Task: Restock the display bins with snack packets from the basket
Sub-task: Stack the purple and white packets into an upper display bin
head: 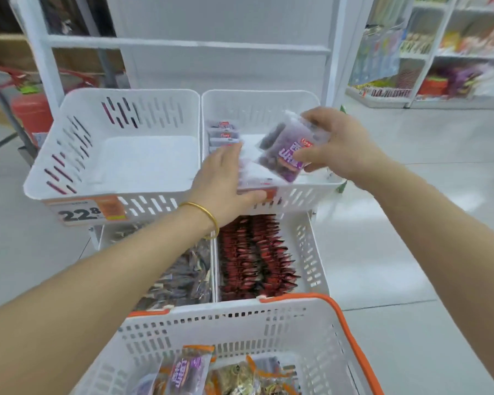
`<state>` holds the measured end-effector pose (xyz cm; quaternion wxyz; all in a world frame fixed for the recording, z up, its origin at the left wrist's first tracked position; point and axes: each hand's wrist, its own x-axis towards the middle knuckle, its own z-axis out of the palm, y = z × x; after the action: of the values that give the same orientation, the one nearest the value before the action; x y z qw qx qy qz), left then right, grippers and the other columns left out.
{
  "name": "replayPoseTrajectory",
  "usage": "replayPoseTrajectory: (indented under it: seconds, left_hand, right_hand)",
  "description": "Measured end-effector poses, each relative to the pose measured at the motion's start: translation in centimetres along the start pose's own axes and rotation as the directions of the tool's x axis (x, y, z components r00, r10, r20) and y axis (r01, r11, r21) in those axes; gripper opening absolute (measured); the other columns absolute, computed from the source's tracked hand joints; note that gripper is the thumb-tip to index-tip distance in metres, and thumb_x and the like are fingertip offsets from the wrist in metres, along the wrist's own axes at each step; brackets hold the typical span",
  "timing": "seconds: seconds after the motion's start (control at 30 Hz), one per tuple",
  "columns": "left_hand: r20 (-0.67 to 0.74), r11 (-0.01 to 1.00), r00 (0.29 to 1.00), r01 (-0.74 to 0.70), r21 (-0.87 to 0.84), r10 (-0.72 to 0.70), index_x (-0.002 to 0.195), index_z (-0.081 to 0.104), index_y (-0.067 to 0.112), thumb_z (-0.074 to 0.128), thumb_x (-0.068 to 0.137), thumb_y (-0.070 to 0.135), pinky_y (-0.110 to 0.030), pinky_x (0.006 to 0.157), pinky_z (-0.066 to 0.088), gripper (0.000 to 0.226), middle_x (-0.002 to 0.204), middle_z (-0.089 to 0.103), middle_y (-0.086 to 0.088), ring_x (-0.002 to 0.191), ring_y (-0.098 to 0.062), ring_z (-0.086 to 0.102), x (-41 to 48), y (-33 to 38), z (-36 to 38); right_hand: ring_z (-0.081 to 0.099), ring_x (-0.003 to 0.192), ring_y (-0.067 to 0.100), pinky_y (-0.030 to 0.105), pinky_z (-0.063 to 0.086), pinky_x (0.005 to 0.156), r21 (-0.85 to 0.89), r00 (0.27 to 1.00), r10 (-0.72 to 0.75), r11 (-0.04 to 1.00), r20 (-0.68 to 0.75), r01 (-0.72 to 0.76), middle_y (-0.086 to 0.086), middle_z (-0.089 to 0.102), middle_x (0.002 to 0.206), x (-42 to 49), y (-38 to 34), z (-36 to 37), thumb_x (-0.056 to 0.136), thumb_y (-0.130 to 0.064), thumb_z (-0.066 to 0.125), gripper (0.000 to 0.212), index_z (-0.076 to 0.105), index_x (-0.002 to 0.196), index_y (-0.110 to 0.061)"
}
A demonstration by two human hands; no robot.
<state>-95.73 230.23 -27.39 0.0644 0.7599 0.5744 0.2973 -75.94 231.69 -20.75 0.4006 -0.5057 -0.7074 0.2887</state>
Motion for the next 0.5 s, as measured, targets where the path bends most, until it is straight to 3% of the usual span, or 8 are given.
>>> replayPoseTrajectory:
  seconds: [0.07,0.1,0.2,0.27,0.37,0.43,0.5]
  left_hand:
    - [0.037,0.949,0.999,-0.021,0.314,0.010,0.142,0.033,0.016,0.048,0.076,0.068,-0.043,0.113,0.022,0.086,0.148,0.029,-0.011,0.137,-0.028,0.025,1.2,-1.5,0.6]
    - [0.083,0.908,0.997,-0.026,0.419,-0.010,0.143,0.031,0.018,0.040,0.080,0.070,-0.045,0.115,0.015,0.082,0.153,0.020,-0.010,0.141,-0.026,0.015,1.4,-2.2,0.9]
    - [0.144,0.862,0.988,-0.030,0.507,-0.051,0.147,0.022,0.023,0.013,0.075,0.079,-0.043,0.117,0.005,0.091,0.158,0.005,-0.006,0.145,-0.022,-0.001,1.3,-3.1,1.6]
    - [0.139,0.875,0.989,-0.026,0.484,-0.047,0.147,0.021,0.023,0.001,0.061,0.079,-0.041,0.116,0.005,0.104,0.158,0.007,-0.007,0.145,-0.022,0.000,1.2,-2.8,1.5]
    - [0.139,0.870,0.990,-0.046,0.492,-0.026,0.146,0.025,0.019,0.004,0.056,0.077,-0.040,0.116,0.006,0.109,0.157,0.011,-0.011,0.145,-0.024,0.002,1.2,-2.9,1.4]
    - [0.147,0.865,0.989,-0.048,0.499,-0.030,0.145,0.025,0.017,0.012,0.059,0.078,-0.040,0.116,0.005,0.106,0.157,0.011,-0.011,0.145,-0.024,0.002,1.2,-3.0,1.5]
    - [0.175,0.862,0.983,-0.045,0.504,-0.051,0.145,0.022,0.017,0.033,0.071,0.076,-0.039,0.116,0.003,0.095,0.157,0.006,-0.010,0.145,-0.023,-0.001,1.4,-3.0,1.5]
  right_hand:
    - [0.060,0.085,0.029,0.045,0.055,0.076,-0.249,0.994,-0.066,0.967,-0.087,0.043,0.002,0.060,0.101,3.4,1.8,0.6,0.074,0.003,0.067,0.044,0.058,0.113,-0.016]
    - [0.057,0.086,0.027,0.040,0.052,0.078,-0.374,0.993,-0.073,0.927,-0.087,0.035,0.003,0.061,0.104,4.9,2.9,1.3,0.075,0.000,0.066,0.044,0.058,0.114,-0.018]
    - [0.056,0.102,0.028,0.033,0.045,0.082,-0.572,0.999,-0.027,0.820,-0.023,0.009,0.007,0.062,0.117,7.6,6.1,4.2,0.080,-0.003,0.061,0.045,0.056,0.122,-0.019]
    - [0.053,0.113,0.028,0.032,0.044,0.090,-0.579,0.995,0.011,0.814,0.096,0.047,0.009,0.059,0.124,8.6,7.2,5.6,0.081,-0.001,0.060,0.047,0.055,0.126,-0.015]
    - [0.050,0.118,0.022,0.027,0.039,0.097,-0.444,0.945,0.147,0.896,0.292,-0.002,0.008,0.054,0.131,8.9,6.9,6.2,0.087,-0.003,0.054,0.044,0.052,0.130,-0.009]
    - [0.049,0.114,0.020,0.032,0.042,0.099,-0.319,0.884,0.265,0.937,0.385,-0.141,0.006,0.051,0.130,8.4,6.3,6.1,0.091,-0.003,0.045,0.045,0.046,0.135,-0.011]
    - [0.046,0.119,0.021,0.037,0.042,0.100,-0.297,0.855,0.312,0.934,0.415,-0.197,0.007,0.047,0.135,7.8,5.9,5.7,0.091,-0.003,0.040,0.051,0.039,0.140,-0.017]
